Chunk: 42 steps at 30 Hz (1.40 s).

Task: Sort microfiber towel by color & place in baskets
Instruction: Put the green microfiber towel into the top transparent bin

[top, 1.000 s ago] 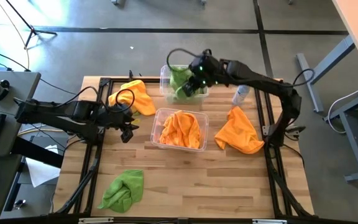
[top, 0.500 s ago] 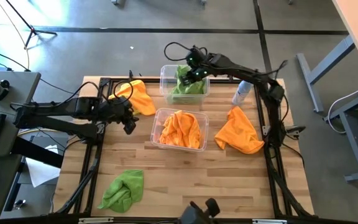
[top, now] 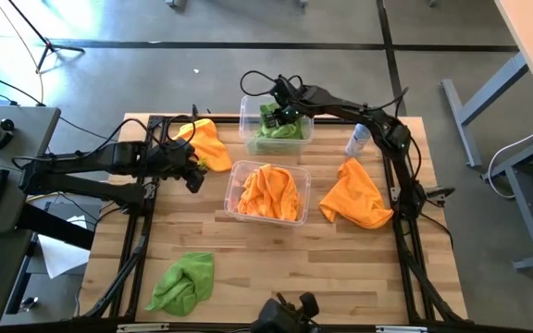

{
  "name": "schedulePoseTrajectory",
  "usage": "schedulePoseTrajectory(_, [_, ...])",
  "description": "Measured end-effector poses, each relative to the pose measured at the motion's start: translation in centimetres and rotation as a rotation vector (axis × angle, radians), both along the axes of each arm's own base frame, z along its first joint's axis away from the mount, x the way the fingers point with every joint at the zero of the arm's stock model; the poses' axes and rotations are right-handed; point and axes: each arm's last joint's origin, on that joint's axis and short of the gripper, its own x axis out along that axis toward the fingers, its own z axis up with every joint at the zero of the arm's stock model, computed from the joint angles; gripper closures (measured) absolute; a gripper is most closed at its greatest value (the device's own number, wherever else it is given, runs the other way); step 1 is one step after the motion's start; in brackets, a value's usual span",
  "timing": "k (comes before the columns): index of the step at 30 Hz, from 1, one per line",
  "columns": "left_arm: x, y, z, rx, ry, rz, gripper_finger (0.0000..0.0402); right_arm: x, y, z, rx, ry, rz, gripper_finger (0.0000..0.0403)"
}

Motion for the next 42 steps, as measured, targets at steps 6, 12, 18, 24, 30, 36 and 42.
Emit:
schedulePoseTrajectory(6, [0.0,0.0,0.0,0.005,0.001,0.004,0.0248,1.6,1.0,2.9,-0.053,-0.047,0.062,0.0379])
schedulePoseTrajectory(12, [0.0,0.1,0.0,0.018,0.003,0.013,0.0248,2.9,1.7,6.0,-0.131,-0.185,0.069,0.0379])
schedulePoseTrajectory(18, [0.0,0.1,0.0,0.018,0.004,0.013,0.0248,2.5,1.4,4.5,-0.076,-0.173,-0.019,0.0379])
schedulePoseTrajectory(24, [0.0,0.1,0.0,0.019,0.004,0.013,0.0248,2.8,0.8,1.1,-0.030,-0.107,-0.035,0.0380])
schedulePoseTrajectory(30, [0.0,0.0,0.0,0.000,0.002,-0.003,0.0248,3.8,0.5,-3.3,0.101,-0.079,-0.026,0.0379])
schedulePoseTrajectory(36, [0.0,0.0,0.0,-0.017,-0.005,0.004,0.0248,3.7,0.5,-4.9,0.143,-0.029,-0.057,0.0379])
schedulePoseTrajectory(42, [0.0,-0.1,0.0,-0.023,-0.009,0.010,0.0248,3.7,0.4,-5.0,0.150,-0.035,-0.093,0.0359])
